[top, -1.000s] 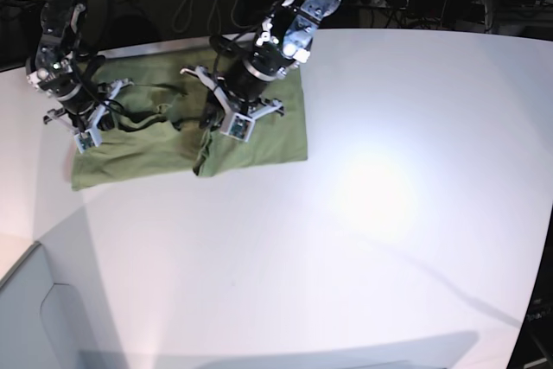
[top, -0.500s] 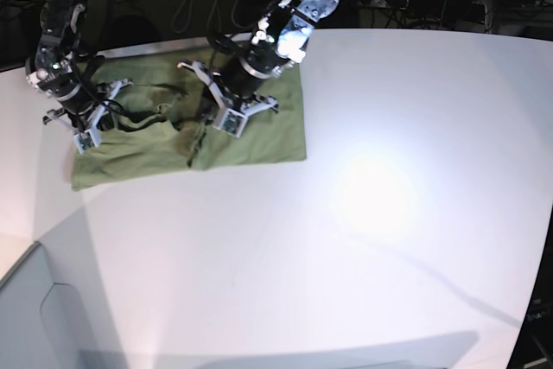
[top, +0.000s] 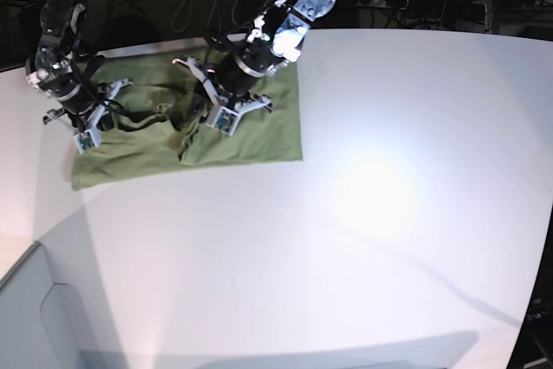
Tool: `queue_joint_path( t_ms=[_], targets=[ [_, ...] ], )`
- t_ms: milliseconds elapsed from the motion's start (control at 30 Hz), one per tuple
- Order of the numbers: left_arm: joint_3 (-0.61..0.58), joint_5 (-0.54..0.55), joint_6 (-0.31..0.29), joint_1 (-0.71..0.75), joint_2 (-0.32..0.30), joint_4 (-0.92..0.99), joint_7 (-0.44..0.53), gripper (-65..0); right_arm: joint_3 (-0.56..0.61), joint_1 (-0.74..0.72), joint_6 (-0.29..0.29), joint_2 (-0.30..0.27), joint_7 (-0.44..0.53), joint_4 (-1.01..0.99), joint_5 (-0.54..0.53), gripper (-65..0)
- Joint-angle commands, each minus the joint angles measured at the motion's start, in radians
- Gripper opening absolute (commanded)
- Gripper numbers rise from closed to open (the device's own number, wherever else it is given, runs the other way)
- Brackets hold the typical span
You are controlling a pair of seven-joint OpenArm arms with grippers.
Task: Fold the T-shirt properly
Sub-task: 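Carry the strip end with the left gripper toward the right gripper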
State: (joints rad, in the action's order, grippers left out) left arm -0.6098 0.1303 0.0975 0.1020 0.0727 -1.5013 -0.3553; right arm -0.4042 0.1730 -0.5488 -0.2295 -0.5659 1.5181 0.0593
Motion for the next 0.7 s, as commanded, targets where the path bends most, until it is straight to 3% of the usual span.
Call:
queue_joint_path(
  t_ms=[0,100,200,667],
  targets=[
    [-0.005,0.004,-0.002,-0.012,0.019,-0.018,0.028,-55.5,-0.003,-0.007,-0.012,-0.012,0.013,0.014,-0.005,-65.0],
    [-0.005,0.004,-0.002,-0.012,0.019,-0.018,0.029,-56.2,-0.003,-0.007,-0.012,-0.012,0.013,0.014,-0.005,-65.0],
    [-0.003,0.004,-0.002,-0.032,0.02,-0.018,0.029,-65.0,-0.003,-0.007,-0.012,-0.012,0.013,0.014,-0.005,-65.0],
    [-0.002,0.004,-0.002,-0.041,0.055,-0.017,0.028,-65.0,-0.003,-0.007,-0.012,-0.015,0.013,0.014,-0.005,-65.0]
  ],
)
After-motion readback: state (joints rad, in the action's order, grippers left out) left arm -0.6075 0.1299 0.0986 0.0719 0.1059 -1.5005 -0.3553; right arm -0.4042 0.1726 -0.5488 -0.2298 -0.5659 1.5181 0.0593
